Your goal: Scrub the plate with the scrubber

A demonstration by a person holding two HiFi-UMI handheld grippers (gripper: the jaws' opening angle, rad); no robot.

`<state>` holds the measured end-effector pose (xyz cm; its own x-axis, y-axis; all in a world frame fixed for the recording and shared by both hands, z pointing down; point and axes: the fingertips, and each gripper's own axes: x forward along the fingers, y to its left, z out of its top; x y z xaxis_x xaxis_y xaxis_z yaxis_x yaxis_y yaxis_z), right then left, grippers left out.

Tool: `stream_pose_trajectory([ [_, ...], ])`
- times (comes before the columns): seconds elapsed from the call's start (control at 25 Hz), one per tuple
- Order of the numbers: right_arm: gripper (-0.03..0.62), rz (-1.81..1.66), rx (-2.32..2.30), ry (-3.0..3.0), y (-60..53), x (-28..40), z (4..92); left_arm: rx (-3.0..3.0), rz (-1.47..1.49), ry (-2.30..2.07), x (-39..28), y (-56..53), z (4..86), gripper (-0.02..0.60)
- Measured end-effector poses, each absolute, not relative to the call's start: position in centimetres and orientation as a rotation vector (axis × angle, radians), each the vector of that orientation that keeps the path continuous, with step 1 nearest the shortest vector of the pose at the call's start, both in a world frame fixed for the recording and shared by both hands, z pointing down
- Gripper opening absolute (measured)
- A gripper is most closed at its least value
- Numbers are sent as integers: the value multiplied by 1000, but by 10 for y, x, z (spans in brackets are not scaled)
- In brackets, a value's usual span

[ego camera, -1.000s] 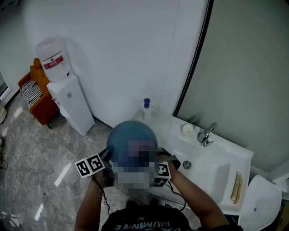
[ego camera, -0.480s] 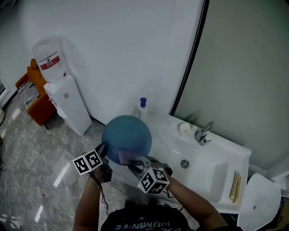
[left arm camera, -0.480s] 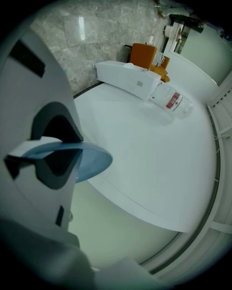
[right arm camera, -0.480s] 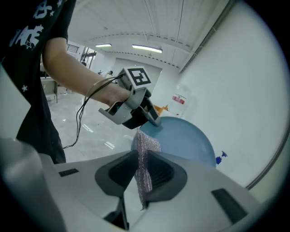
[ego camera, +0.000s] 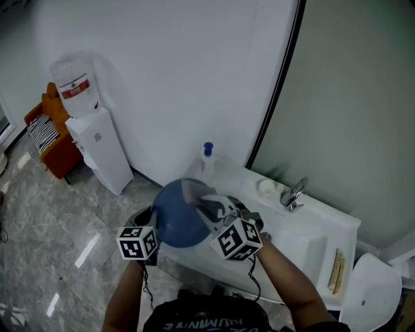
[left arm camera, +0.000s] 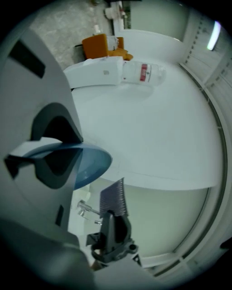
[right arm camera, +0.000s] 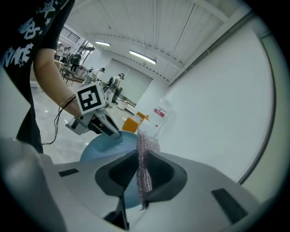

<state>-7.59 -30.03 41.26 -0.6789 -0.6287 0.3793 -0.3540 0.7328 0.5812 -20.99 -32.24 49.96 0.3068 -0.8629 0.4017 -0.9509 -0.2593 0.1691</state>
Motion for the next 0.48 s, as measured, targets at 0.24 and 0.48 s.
stream_pose_trajectory([
  [0.24,78,-727,578,-2322,-305,-93,392,2456,604,-1729,-193,-322,478,34],
  [0.48,77,-813,357,-2238,-302,-112,380,2719,902,-1857,-171,-320,457,29],
])
